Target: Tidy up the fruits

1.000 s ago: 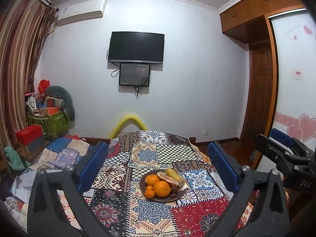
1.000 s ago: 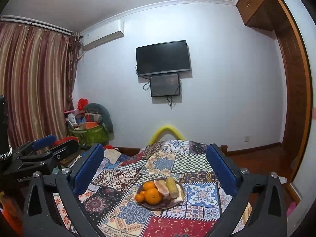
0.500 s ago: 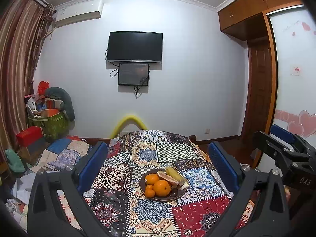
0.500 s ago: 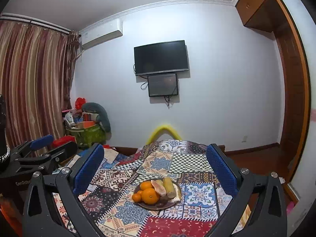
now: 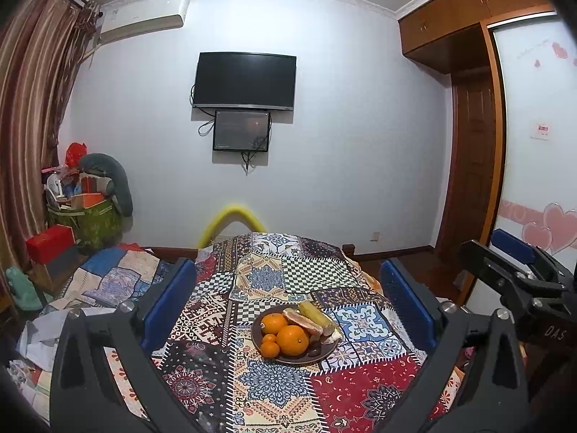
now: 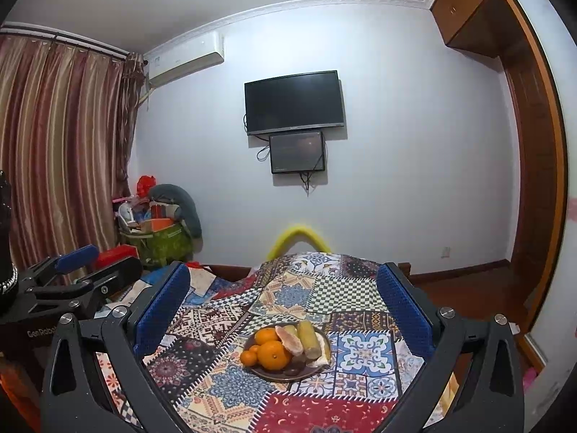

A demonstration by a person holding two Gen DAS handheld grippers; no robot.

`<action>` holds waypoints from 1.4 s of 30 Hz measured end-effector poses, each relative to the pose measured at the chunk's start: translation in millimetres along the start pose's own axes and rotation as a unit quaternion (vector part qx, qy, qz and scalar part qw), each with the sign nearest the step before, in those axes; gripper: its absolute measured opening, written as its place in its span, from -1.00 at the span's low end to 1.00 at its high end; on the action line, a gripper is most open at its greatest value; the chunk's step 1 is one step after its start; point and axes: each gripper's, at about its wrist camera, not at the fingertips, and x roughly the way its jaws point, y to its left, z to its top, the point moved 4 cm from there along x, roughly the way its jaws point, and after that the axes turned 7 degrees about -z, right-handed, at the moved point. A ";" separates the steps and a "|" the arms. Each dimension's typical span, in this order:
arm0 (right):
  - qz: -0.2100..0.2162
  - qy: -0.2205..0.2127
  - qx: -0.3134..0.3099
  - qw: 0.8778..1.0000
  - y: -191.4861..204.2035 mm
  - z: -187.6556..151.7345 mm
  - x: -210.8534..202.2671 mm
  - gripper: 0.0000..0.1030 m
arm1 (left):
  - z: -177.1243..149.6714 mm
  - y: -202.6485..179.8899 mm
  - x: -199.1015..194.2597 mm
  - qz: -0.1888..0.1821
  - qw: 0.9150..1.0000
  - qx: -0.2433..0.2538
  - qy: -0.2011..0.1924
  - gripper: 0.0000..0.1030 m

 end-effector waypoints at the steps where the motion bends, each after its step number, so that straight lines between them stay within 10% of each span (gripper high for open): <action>1: -0.001 0.000 0.001 1.000 -0.4 0.8 -0.5 1.00 | -0.4 0.6 0.6 0.001 1.000 0.000 0.000 1.00; 42: -0.003 0.001 -0.002 1.000 0.5 0.5 -0.1 1.00 | -4.2 6.0 8.3 -0.009 1.000 -0.009 0.014 1.00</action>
